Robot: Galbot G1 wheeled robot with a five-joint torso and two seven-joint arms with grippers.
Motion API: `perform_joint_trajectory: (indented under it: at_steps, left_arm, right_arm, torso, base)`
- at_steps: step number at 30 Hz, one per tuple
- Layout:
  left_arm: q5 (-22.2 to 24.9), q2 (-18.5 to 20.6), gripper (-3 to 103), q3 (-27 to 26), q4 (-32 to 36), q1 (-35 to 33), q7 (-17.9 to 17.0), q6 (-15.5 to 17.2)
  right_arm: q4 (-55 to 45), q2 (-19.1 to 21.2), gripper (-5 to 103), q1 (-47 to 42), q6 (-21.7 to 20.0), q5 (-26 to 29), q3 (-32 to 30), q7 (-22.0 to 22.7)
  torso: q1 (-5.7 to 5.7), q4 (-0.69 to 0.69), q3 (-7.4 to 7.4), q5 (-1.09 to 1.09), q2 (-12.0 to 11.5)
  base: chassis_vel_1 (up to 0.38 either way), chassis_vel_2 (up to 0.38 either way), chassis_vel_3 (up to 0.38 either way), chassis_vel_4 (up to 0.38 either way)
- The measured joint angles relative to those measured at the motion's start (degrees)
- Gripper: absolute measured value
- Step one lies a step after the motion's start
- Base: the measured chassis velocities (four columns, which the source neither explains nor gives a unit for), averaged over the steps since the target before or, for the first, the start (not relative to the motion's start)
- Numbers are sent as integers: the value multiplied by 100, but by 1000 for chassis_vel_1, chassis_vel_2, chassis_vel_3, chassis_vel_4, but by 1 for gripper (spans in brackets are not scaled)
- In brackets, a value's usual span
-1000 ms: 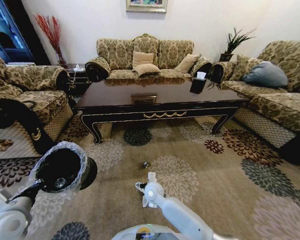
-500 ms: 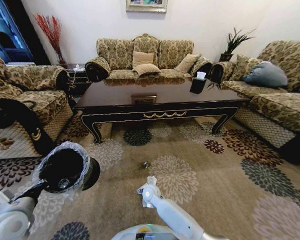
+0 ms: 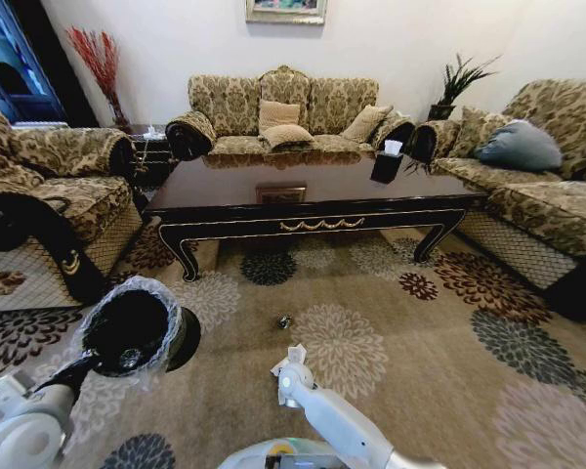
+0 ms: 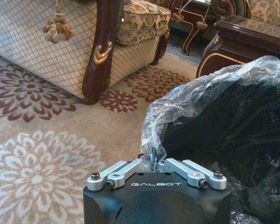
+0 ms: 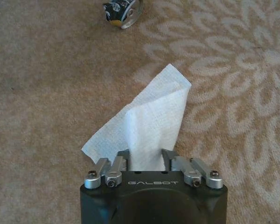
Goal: Move to the front of the table and pick up the trash from the floor, then place it into the trash bin.
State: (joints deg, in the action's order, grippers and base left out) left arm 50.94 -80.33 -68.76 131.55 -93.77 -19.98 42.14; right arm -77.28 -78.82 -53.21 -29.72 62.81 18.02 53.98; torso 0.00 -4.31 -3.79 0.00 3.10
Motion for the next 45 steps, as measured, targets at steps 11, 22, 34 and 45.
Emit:
perform_joint_trajectory:
  at_steps: [11, 22, 34, 45]
  left_arm:
    - [-28, -13, 2, 136, -11, 23, -11, 0]
    - [-250, -172, 2, 643, -76, -46, -12, -1]
    - [-338, -397, 2, 1167, -434, -38, -62, -1]
    - [-545, -690, 2, 1736, -750, 153, -155, -2]
  right_arm:
    - [-222, 138, 3, -113, 190, -291, 83, -88]
    - [-1494, 603, 0, -178, 937, -483, -339, -878]
    - [-2734, 1491, 0, 91, 2881, -667, -647, -3558]
    - [-2503, 1489, 0, 243, 4369, -1044, -180, -6011]
  torso:
    - [0, 0, 0, 0, 0]
    - [0, -1, 0, 1, 0]
    - [0, 0, 0, 1, 0]
    - [0, 1, 0, 0, 0]
  base:
    - [0, 0, 0, 0]
    - [0, 0, 0, 0]
    - [0, 0, 0, 0]
    - [0, 0, 0, 0]
